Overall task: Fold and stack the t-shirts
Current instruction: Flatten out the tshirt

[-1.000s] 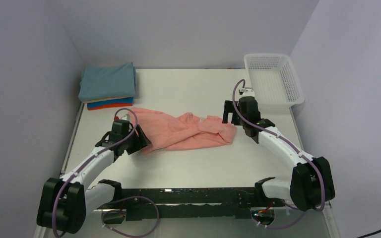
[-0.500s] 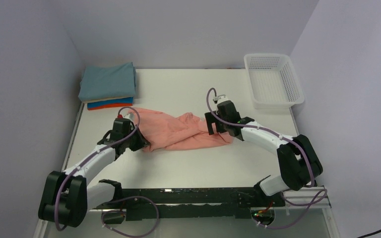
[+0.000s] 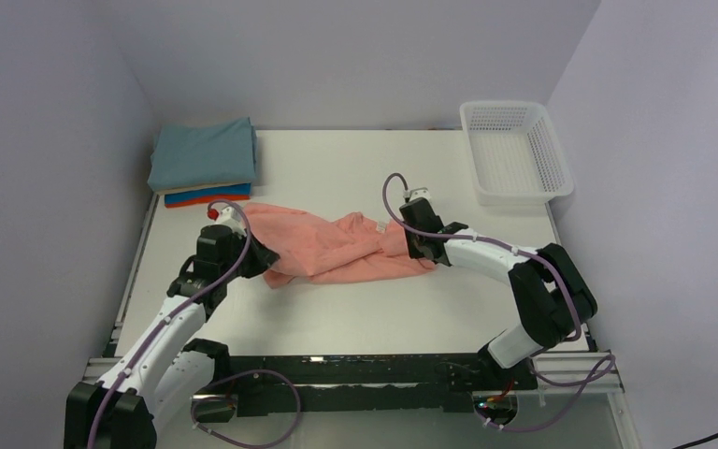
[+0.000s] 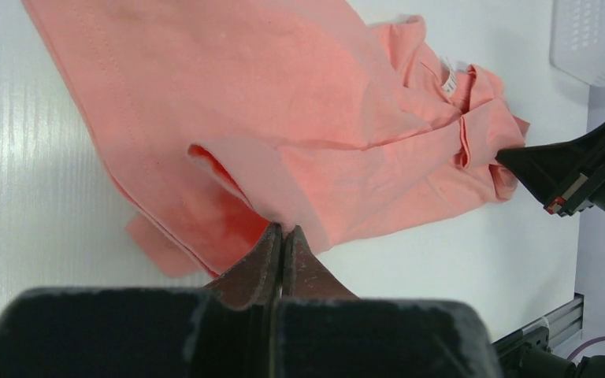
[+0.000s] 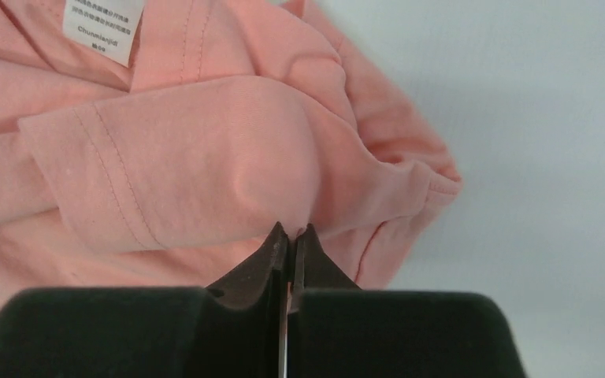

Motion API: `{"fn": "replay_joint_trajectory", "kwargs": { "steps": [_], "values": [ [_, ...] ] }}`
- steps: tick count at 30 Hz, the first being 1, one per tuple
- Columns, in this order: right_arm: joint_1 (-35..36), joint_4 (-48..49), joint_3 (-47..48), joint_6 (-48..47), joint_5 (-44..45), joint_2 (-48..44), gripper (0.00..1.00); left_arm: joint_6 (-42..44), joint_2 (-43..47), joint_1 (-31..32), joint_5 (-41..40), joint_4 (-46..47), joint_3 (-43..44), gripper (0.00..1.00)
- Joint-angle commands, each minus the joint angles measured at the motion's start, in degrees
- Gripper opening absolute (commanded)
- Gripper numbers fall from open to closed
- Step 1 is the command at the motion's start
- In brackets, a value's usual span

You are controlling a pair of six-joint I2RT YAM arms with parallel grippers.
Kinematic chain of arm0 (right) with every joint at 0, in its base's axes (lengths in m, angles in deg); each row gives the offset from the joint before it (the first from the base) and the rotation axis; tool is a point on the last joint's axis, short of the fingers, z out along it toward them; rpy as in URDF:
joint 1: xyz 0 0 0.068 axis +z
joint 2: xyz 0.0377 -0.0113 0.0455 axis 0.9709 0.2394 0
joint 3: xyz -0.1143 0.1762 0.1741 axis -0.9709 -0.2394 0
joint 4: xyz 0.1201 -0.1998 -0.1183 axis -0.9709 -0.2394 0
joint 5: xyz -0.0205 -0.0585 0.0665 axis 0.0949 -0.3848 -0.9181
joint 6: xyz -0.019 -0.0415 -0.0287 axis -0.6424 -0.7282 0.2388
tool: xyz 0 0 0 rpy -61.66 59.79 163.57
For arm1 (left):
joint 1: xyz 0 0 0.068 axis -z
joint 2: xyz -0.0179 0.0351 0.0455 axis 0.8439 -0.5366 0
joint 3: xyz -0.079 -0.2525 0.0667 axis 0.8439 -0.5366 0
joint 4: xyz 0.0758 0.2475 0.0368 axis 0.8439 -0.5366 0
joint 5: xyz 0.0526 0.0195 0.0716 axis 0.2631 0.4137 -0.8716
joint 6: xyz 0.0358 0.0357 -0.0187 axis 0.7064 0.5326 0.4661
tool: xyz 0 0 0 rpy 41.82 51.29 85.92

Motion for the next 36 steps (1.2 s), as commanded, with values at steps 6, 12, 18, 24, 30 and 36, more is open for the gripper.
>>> {"fn": "replay_joint_trajectory", "kwargs": {
  "steps": [6,12,18,24,30,36],
  "values": [
    [0.01,2.76,5.03,0.94,3.3,-9.15,0.0,0.85,2.26,0.25,-1.67,3.62,8.63,0.0],
    [-0.03,6.97,5.28,-0.58,1.1,-23.78,0.0,2.34,8.56,0.25,-7.4,2.44,18.73,0.0],
    [-0.03,6.92,12.21,-2.38,-6.72,-36.59,0.0,5.07,14.09,0.25,-15.61,-3.68,31.81,0.0],
    [-0.02,3.41,24.96,-3.22,-17.14,-41.29,0.0,8.54,17.23,0.25,-15.84,-8.28,46.33,0.0],
    [-0.06,-3.7,39.63,-2.67,-22.81,-41.8,0.0,11.37,18.1,0.25,-14.57,-11.42,58.55,0.0],
    [-0.07,-8.4,49.17,-1.32,-25.03,-39.57,0.0,12.2,17.92,0.18,-13.05,-13.0,64.38,0.0]
  ]
}}
